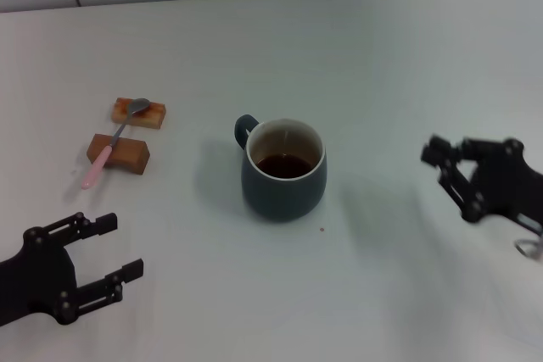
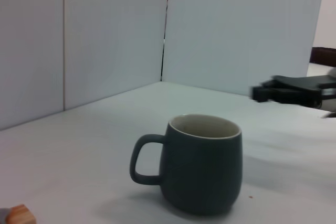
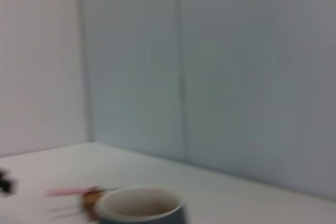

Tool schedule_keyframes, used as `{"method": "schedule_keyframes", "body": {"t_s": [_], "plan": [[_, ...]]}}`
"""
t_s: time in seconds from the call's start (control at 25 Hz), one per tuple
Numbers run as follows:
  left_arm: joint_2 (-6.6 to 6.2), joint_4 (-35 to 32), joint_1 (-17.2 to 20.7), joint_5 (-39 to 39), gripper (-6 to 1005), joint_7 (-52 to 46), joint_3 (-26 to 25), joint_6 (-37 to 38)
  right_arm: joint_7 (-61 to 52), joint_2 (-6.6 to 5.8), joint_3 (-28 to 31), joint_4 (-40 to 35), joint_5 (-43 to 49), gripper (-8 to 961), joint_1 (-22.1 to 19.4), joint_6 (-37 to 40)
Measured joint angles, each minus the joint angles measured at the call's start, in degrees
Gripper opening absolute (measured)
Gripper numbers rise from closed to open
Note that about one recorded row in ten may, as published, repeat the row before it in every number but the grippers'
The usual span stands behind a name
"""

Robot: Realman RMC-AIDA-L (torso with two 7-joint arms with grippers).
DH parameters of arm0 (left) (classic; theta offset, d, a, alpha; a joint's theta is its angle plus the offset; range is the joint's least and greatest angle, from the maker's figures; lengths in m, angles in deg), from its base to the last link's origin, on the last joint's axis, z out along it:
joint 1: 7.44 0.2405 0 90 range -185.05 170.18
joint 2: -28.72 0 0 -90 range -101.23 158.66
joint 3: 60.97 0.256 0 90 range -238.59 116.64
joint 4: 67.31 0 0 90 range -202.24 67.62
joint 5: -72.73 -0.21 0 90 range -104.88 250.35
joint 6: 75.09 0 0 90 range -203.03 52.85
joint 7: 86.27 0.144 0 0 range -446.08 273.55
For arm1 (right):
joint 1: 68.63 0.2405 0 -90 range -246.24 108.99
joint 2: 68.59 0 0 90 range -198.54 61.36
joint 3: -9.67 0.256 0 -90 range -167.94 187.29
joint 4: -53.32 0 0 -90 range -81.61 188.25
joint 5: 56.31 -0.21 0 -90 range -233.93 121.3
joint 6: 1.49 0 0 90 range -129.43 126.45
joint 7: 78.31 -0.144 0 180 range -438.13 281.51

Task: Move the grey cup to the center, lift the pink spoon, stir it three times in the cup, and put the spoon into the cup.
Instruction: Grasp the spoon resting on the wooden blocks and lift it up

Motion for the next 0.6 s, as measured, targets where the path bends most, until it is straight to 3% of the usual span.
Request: {"method": "schedule_keyframes", "body": {"t_s": [0.32,0.6], "plan": [[-0.01,0.0,-0.7,0.1,720,-0.2,-1.4,0.0,-4.5,0.23,-14.3,-12.3,3.0,199,-6.4,8.5],[-0.17,-0.1,-0.7,0.1,720,-0.2,-1.4,0.1,-3.2,0.75,-15.5,-14.7,3.6,398,-7.7,8.2]]}}
